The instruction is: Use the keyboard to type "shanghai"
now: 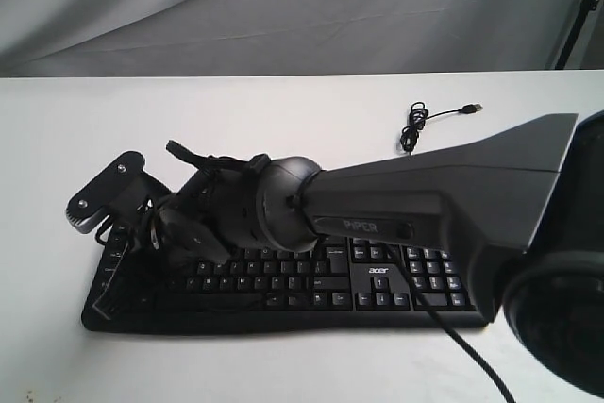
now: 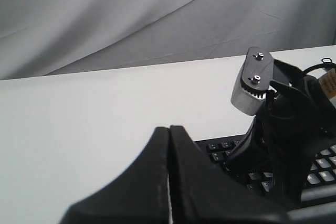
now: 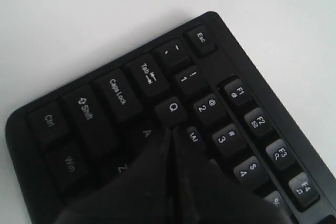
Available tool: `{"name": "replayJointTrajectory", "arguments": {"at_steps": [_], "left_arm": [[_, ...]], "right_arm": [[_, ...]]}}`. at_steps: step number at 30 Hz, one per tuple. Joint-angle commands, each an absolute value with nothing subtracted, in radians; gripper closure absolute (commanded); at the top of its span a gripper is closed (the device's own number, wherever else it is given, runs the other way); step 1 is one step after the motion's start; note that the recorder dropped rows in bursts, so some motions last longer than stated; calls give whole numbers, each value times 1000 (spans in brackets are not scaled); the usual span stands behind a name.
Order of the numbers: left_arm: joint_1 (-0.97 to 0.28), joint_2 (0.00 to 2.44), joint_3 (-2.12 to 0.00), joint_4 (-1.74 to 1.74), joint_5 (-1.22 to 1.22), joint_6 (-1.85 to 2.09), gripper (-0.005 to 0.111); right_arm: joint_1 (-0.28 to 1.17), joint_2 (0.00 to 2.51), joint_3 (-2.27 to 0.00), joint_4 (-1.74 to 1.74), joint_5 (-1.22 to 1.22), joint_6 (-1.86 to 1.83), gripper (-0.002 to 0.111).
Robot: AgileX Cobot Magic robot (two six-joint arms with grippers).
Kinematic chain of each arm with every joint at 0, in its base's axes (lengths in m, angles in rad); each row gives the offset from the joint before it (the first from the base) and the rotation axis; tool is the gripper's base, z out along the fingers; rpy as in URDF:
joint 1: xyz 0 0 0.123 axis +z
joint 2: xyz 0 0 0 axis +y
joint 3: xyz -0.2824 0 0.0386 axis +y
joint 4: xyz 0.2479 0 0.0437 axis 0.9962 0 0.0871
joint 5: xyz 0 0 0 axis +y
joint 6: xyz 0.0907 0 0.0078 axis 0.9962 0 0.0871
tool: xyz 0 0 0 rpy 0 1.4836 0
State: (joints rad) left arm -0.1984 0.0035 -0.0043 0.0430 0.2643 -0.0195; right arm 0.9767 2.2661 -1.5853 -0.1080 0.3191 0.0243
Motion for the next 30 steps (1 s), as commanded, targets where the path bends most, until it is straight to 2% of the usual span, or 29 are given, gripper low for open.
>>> {"name": "replayJointTrajectory", "arguments": {"at_steps": [1, 17, 23, 30], "left_arm": [[-202, 0, 0, 44, 259, -22, 107], [-202, 0, 0, 44, 259, -22, 107], [-202, 0, 0, 44, 259, -22, 107], [-202, 0, 0, 44, 259, -22, 107]], "right_arm": [[979, 2261, -1581, -102, 297, 15, 108], [977, 2294, -1581, -102, 301, 6, 108], [977, 2209, -1561, -109, 318, 0, 108], [903, 2043, -1241, -83, 164, 31, 108]]}}
